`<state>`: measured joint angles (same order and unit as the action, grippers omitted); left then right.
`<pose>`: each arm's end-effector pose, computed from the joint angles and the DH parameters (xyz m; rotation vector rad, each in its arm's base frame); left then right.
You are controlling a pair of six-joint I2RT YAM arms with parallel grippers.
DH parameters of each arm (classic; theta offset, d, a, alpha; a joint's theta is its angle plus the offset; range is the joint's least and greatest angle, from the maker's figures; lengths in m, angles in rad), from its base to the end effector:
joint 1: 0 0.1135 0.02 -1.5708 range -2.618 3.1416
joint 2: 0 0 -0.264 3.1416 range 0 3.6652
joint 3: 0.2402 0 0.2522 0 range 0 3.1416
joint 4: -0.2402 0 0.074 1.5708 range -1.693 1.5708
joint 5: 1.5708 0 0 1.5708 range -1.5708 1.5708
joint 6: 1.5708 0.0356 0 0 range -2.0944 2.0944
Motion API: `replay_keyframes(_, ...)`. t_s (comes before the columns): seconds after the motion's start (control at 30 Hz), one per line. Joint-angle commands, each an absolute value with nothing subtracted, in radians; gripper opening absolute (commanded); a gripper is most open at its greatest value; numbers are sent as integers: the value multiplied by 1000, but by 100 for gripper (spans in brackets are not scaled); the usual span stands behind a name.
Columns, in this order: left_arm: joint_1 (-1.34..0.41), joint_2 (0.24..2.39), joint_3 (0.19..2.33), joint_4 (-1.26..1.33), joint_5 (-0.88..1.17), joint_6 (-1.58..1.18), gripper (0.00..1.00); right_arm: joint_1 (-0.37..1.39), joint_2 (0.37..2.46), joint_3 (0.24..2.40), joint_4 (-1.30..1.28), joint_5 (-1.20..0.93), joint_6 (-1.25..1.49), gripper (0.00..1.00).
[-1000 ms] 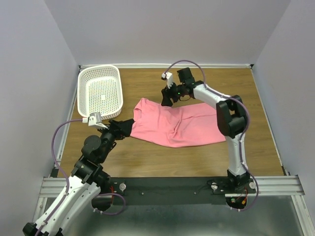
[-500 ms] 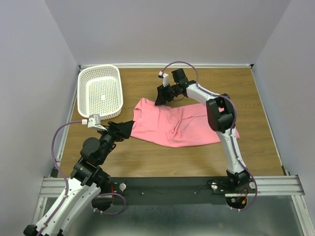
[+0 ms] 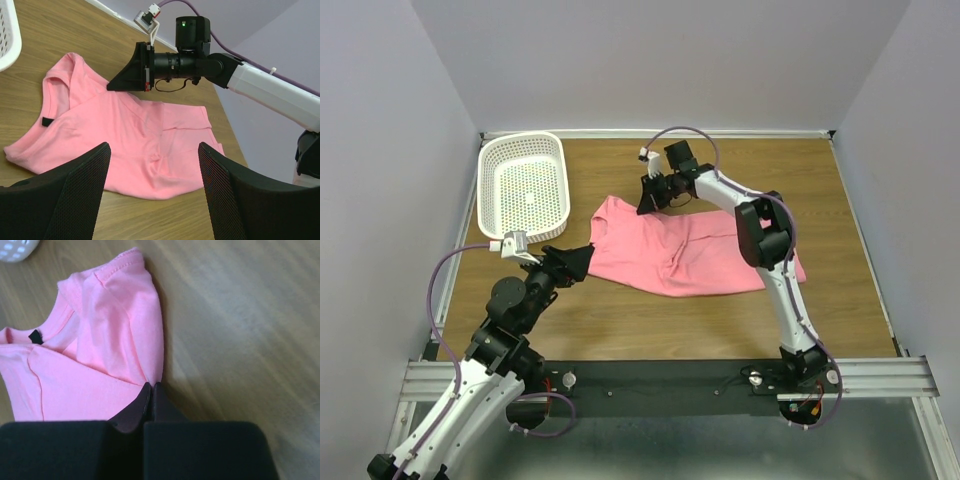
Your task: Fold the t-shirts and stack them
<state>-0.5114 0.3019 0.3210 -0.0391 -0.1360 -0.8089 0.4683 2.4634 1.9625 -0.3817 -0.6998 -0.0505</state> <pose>0.1078 -0.0550 0.2545 -0.3565 1.6296 -0.9109 0.4658 0.2613 0.1359 -0.9252 2.2545 1.0422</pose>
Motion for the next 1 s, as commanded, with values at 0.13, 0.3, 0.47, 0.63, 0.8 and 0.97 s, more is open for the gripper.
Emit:
replay_keyframes(0.13,-506,298,304,-6,-115,-822,79,370,2597,2172,-347,-491,129,1)
replay_keyframes(0.3,-506,333,298,0,-104,-816,79,286,2671,2319,-278,-317,274,1)
replay_keyframes(0.47,-506,382,250,110,-63,-833,79,213,2697,2394,-272,-249,290,10)
replay_keyframes(0.63,-508,506,193,287,64,-877,77,121,2605,2341,-265,-281,201,62)
replay_keyframes(0.8,-569,696,198,460,149,-911,76,66,2352,2008,-264,-385,-36,78)
replay_keyframes(0.97,-786,1032,259,655,23,-1040,74,31,1939,1555,-270,-603,-415,86)
